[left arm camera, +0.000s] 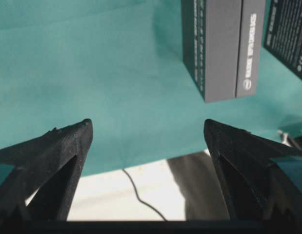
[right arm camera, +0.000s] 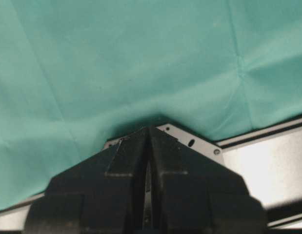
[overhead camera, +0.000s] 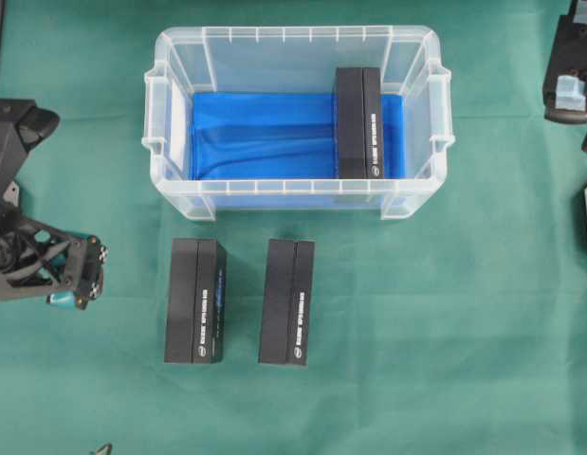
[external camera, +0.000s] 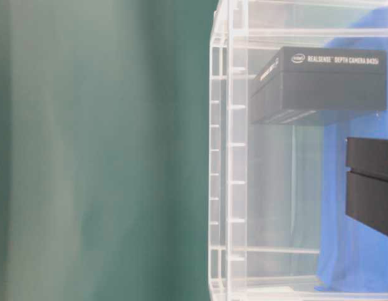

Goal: Take the box out of the case with the left arm.
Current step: 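Open the left gripper and withdraw it to the left, then swing the open left gripper over the right black box in the case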

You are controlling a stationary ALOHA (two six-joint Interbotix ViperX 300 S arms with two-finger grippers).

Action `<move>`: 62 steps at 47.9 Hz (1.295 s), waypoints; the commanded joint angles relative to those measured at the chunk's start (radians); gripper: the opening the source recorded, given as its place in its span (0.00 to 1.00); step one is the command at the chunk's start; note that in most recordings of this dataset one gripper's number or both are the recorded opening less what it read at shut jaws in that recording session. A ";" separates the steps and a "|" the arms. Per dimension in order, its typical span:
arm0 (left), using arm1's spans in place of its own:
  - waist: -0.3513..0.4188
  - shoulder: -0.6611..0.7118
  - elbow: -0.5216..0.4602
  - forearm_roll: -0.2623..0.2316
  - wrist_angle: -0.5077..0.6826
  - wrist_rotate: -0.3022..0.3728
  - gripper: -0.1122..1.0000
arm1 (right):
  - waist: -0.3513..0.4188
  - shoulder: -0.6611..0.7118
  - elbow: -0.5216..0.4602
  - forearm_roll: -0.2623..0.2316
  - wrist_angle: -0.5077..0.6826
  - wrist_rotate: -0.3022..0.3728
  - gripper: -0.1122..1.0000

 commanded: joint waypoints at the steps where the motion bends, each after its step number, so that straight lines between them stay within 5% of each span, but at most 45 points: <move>1: 0.028 -0.011 -0.011 0.009 0.005 0.008 0.98 | 0.000 -0.005 -0.009 0.000 -0.003 0.000 0.11; 14: 0.222 -0.029 -0.005 0.011 0.069 0.175 0.98 | 0.000 -0.005 -0.009 0.000 -0.003 -0.002 0.11; 33: 0.604 -0.043 -0.008 0.005 0.074 0.568 0.98 | 0.000 -0.005 -0.009 0.002 -0.003 0.003 0.11; 62: 0.647 -0.017 -0.029 -0.011 0.074 0.612 0.98 | 0.000 -0.005 -0.009 0.000 -0.002 -0.005 0.11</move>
